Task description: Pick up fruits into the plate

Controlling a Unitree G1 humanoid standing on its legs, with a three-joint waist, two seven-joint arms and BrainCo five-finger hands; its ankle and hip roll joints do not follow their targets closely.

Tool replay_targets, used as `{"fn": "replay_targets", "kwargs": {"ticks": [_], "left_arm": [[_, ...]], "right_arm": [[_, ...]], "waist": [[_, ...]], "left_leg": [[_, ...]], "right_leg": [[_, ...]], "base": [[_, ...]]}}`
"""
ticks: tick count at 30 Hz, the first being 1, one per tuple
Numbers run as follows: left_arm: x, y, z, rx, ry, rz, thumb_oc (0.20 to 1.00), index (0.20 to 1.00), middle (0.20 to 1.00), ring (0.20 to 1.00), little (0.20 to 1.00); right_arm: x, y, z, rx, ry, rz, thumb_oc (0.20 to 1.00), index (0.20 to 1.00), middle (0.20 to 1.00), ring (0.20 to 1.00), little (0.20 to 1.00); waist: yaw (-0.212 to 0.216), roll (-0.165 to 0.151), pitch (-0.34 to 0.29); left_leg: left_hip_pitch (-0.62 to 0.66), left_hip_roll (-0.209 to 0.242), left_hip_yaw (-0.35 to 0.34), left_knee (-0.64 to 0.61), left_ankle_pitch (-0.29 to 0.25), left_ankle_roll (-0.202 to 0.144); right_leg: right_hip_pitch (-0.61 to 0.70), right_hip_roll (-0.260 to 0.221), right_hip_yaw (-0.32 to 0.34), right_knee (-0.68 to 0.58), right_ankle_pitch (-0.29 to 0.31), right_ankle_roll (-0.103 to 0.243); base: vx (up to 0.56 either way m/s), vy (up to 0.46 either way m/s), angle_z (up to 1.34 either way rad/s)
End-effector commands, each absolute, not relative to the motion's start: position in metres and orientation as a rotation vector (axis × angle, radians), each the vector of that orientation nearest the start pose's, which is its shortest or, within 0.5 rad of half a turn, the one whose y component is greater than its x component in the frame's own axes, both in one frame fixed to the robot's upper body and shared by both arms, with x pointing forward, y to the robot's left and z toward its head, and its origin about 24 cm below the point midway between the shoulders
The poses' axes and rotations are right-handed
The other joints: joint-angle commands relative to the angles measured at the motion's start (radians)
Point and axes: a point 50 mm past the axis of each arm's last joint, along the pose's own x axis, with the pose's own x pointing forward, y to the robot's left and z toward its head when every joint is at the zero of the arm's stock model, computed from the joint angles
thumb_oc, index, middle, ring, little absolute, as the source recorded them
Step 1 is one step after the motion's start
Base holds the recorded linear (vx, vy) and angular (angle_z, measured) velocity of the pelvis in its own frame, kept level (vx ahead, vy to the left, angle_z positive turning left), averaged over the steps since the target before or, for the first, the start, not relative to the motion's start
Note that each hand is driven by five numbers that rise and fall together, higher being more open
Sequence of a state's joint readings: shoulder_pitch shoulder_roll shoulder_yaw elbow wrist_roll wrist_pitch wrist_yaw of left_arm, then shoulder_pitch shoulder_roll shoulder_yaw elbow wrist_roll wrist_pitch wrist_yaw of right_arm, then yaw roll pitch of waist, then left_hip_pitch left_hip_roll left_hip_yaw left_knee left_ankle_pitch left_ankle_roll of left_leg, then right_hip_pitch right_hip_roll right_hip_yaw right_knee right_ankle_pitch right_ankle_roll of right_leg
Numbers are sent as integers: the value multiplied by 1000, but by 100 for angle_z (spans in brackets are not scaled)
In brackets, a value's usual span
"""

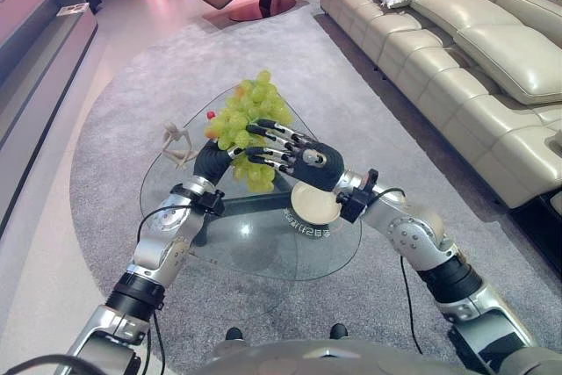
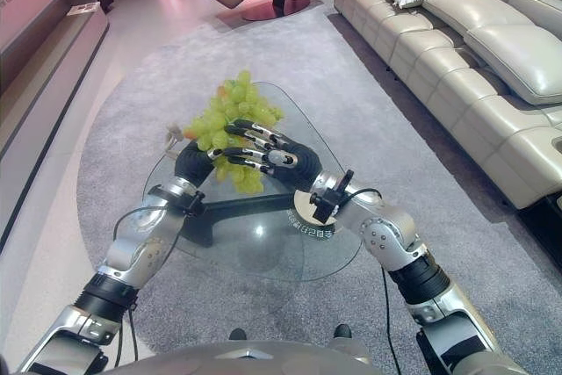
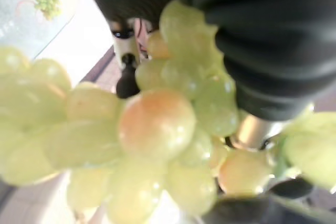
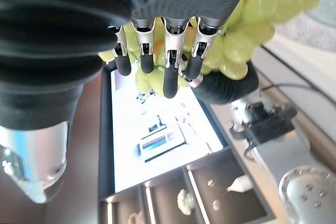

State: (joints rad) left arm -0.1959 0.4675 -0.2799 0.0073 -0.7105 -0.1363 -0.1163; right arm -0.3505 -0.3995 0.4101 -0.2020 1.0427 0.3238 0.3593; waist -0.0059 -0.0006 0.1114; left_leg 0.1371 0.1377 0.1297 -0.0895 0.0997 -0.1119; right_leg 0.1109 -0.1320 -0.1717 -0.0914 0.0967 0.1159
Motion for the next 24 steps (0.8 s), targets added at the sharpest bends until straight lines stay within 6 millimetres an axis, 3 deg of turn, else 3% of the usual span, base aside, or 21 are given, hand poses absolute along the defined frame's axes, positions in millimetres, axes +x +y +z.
{"fn": "replay_targets", "kwargs": {"ticks": [1, 6, 8, 14, 19, 24], "left_arm": [[284, 126, 176, -273, -547, -576, 200, 200, 200, 200, 200], [282, 125, 183, -265, -573, -567, 200, 200, 200, 200, 200], [283, 127, 182, -264, -564, -549, 200, 200, 200, 200, 200], [287, 132, 174, -249, -520, -481, 200, 200, 200, 200, 200], [290, 138, 170, -242, -501, -450, 200, 200, 200, 200, 200], [289, 141, 173, -227, -515, -447, 200, 200, 200, 200, 200]], "right_arm": [[248, -45, 153, 576, -41, 1187, 1000, 1000, 1000, 1000, 1000], [260, -63, 172, 550, -262, 979, 1000, 1000, 1000, 1000, 1000], [267, -81, 191, 539, -460, 806, 1000, 1000, 1000, 1000, 1000], [262, -116, 224, 623, -777, 560, 1000, 1000, 1000, 1000, 1000], [263, -139, 231, 613, -865, 353, 1000, 1000, 1000, 1000, 1000], [273, -159, 218, 625, -809, 192, 1000, 1000, 1000, 1000, 1000]], "waist": [[2, -23, -31], [-1, -18, -33], [-4, -12, -32], [-10, 3, -30], [-13, 8, -33], [-15, 10, -32]], "left_leg": [[2, -20, 30, 48, -151, 20], [4, -21, 27, 46, -152, 20], [5, -21, 28, 45, -153, 21], [7, -26, 28, 45, -161, 28], [6, -28, 29, 44, -163, 30], [2, -28, 32, 47, -161, 31]], "right_leg": [[42, -44, -69, 56, -119, 19], [42, -44, -68, 57, -119, 20], [42, -44, -67, 57, -120, 20], [41, -43, -62, 58, -125, 20], [38, -41, -58, 57, -126, 19], [35, -40, -57, 60, -126, 17]], "base": [[0, 0, 0], [0, 2, 1], [7, 23, 4], [3, 10, 0], [-2, 7, -2], [-4, 4, -1]]}}
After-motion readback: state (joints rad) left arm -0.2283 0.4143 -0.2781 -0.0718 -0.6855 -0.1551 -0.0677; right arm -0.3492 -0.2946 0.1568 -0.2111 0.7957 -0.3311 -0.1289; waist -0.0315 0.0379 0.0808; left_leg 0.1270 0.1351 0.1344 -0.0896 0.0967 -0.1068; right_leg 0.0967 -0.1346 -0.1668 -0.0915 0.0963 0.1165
